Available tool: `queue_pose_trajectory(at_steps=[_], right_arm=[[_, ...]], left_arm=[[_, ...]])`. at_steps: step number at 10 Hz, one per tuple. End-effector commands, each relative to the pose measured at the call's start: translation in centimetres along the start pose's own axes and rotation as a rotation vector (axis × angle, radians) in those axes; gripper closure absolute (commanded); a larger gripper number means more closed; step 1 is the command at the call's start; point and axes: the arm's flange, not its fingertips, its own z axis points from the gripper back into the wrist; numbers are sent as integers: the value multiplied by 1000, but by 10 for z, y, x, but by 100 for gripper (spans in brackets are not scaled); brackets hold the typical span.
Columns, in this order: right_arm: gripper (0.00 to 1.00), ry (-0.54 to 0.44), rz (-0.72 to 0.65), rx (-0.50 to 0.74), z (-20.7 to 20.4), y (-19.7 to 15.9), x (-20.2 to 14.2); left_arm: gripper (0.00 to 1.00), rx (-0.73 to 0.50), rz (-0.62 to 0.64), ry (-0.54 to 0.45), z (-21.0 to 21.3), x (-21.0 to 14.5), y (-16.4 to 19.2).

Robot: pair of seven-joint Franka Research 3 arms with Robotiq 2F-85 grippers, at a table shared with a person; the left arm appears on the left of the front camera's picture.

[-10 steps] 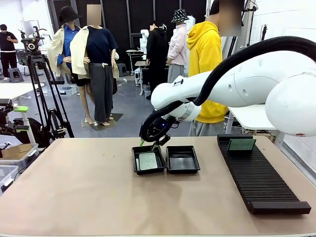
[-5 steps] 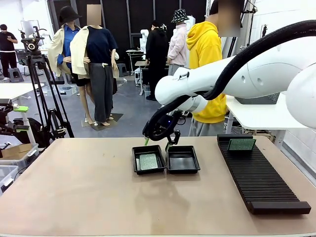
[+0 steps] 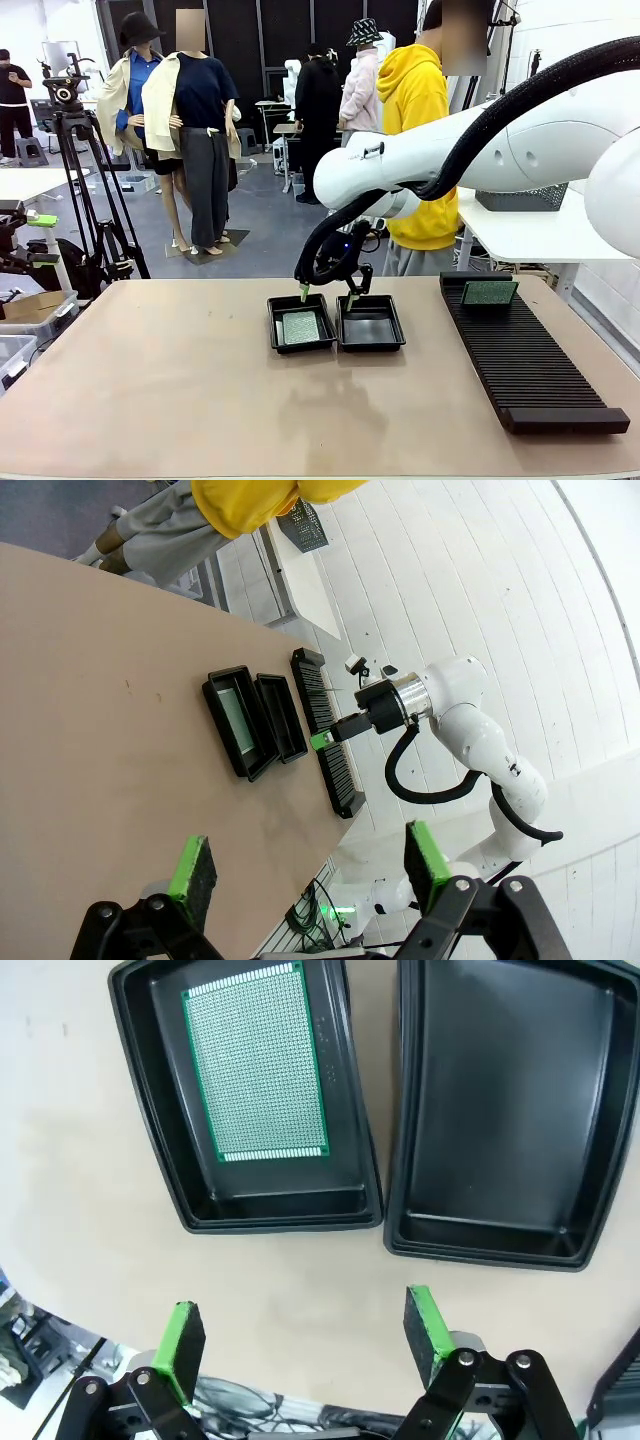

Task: Inspect and transfer BCBs to ESD trays.
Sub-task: Pick up the Blank PCB from the PCB Rack and place it in the left ESD tray, then pick up the ESD tray and place it on the left side of the table.

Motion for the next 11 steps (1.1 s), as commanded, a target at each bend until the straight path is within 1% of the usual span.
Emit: queue_pose_trajectory(at_steps=[1, 11], right_arm=[[0, -16, -3, 19, -2, 0, 1], [0, -16, -3, 19, -2, 0, 1]], left_arm=[[0, -1, 7, -3, 2, 0, -3], [0, -1, 7, -3, 2, 0, -3]])
